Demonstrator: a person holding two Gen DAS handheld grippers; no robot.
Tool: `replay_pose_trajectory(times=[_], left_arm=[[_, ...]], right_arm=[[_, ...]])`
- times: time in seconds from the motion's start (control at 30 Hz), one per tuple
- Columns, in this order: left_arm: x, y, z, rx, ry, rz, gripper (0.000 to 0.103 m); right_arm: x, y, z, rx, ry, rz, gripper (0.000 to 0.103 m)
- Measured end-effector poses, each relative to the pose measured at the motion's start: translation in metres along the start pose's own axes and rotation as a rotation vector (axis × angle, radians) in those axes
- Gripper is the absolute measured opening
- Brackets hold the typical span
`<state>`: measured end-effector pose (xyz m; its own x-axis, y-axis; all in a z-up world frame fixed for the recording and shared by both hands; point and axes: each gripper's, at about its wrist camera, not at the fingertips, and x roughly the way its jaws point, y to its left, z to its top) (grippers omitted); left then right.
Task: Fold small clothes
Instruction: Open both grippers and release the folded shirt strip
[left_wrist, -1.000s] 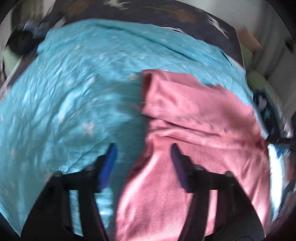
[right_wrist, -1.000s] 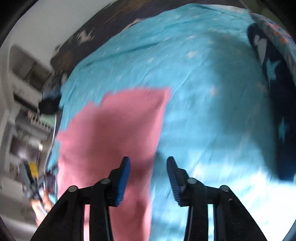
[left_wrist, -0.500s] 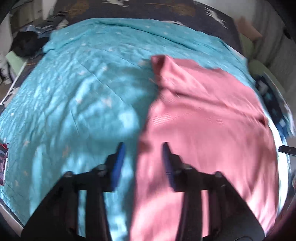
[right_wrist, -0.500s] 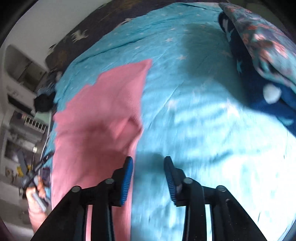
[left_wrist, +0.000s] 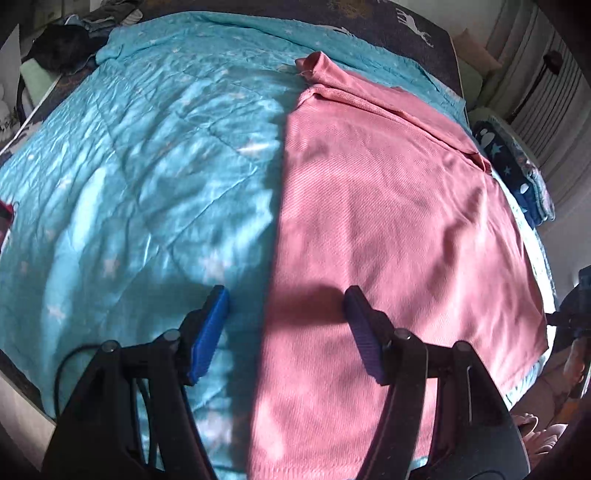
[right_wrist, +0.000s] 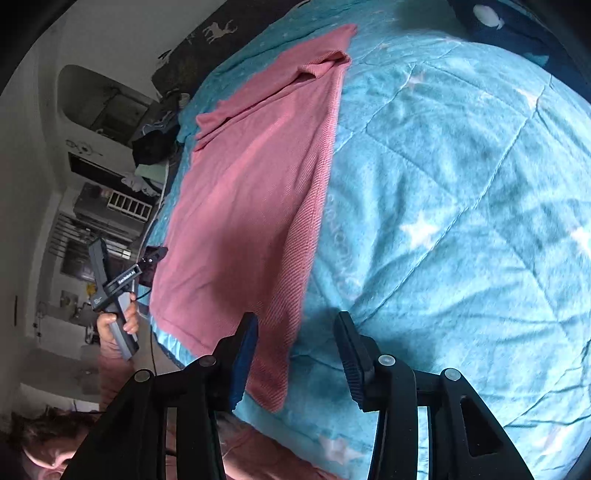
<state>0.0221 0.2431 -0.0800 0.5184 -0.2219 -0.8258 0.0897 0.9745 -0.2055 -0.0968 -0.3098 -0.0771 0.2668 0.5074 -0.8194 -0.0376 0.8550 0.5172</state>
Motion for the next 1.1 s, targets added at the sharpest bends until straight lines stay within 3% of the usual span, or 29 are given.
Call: replay_pose_trajectory(times=[0.13, 0.2, 0.33, 0.53, 0.57, 0.6, 0.63, 0.7, 0.77, 0.93, 1.03, 1.07, 1.1], left_arm=[[-0.007, 0.000, -0.017, 0.016, -0.011, -0.026, 0.070], [-0.007, -0.003, -0.026, 0.038, -0.027, -0.001, 0.081], [-0.013, -0.005, -0.041, 0.096, -0.078, 0.007, 0.083], [-0.019, 0.001, -0.050, 0.071, -0.062, -0.073, 0.084], [-0.019, -0.001, -0.051, 0.079, -0.058, -0.068, 0.083], [-0.020, -0.005, -0.052, 0.088, -0.058, -0.058, 0.074], [-0.022, -0.008, -0.053, 0.099, -0.058, -0.054, 0.066], [-0.029, -0.013, -0.054, 0.121, -0.063, -0.049, 0.026], [-0.037, -0.010, -0.055, 0.099, -0.059, -0.043, 0.014], [-0.045, 0.006, -0.067, 0.054, -0.056, -0.080, 0.013], [-0.043, 0.014, -0.072, 0.006, -0.058, -0.115, 0.016], [-0.043, 0.015, -0.073, -0.007, -0.060, -0.129, 0.027], [-0.043, 0.016, -0.073, -0.021, -0.055, -0.148, 0.046]], right_arm=[[0.010, 0.007, -0.006, 0.014, -0.035, 0.020, 0.050], [0.013, 0.012, -0.012, 0.000, -0.090, 0.008, 0.050], [0.018, 0.019, -0.021, -0.029, -0.224, 0.018, 0.050], [0.026, 0.029, -0.021, -0.030, -0.263, 0.009, 0.049], [0.028, 0.029, -0.019, -0.019, -0.266, 0.018, 0.042], [0.033, 0.030, -0.016, -0.006, -0.262, 0.016, 0.016], [0.033, 0.024, -0.015, 0.007, -0.246, -0.002, 0.003], [0.030, 0.016, -0.018, 0.042, -0.245, -0.027, 0.003], [0.020, 0.014, -0.023, 0.068, -0.259, -0.077, 0.003], [-0.027, -0.006, -0.040, 0.135, -0.307, -0.209, 0.001], [-0.042, -0.024, -0.050, 0.204, -0.323, -0.101, 0.005], [-0.042, -0.023, -0.051, 0.199, -0.323, -0.051, 0.005], [-0.040, -0.017, -0.051, 0.171, -0.315, -0.025, 0.009]])
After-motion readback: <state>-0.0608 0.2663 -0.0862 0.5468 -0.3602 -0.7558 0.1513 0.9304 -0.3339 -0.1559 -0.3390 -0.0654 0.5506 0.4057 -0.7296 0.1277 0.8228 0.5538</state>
